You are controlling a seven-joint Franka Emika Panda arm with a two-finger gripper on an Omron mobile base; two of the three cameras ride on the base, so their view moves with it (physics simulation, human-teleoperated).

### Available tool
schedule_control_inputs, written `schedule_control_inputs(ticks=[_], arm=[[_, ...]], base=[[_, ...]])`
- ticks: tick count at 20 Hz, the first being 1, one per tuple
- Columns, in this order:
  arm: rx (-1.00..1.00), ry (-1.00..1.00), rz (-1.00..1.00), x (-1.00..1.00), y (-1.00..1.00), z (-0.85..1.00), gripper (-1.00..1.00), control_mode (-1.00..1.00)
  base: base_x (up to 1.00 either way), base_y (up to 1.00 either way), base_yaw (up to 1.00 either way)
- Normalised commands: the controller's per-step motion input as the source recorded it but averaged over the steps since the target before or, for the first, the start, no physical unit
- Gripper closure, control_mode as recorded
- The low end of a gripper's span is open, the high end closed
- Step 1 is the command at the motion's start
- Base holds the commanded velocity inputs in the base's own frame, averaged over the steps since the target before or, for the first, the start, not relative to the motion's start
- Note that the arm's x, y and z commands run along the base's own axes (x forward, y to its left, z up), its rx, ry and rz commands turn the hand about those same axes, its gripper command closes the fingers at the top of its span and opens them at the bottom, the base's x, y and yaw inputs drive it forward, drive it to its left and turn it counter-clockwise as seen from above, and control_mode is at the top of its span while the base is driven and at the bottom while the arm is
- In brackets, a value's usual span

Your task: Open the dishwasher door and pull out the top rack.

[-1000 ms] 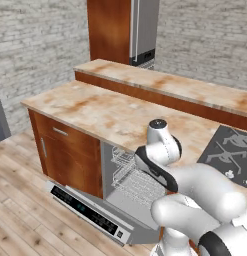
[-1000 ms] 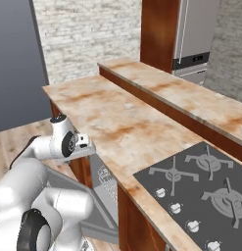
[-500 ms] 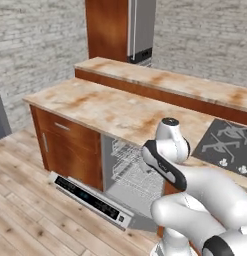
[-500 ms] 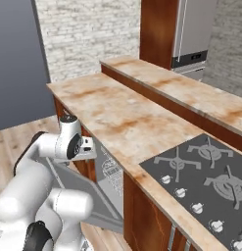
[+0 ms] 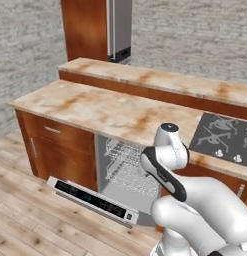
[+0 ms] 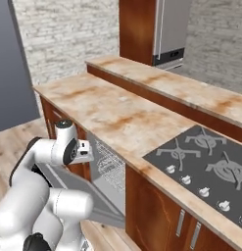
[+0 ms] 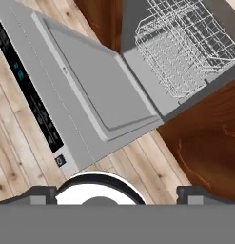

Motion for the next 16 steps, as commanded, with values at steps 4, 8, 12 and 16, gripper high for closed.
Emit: schedule_control_inputs(ticks=[4, 8, 12, 16], arm=[[0.0, 0.0, 0.0, 0.0, 0.0, 0.0, -1.0, 1.0], [0.0, 0.0, 0.0, 0.0, 0.0, 0.0, -1.0, 1.0], [0.0, 0.0, 0.0, 0.0, 0.0, 0.0, -1.0, 1.0], [0.0, 0.0, 0.0, 0.0, 0.0, 0.0, -1.0, 1.0]], base=[[0.01, 0.49, -0.39], [0.0, 0.56, -0.41], [0.0, 0.53, -0.41], [0.0, 0.44, -0.35]])
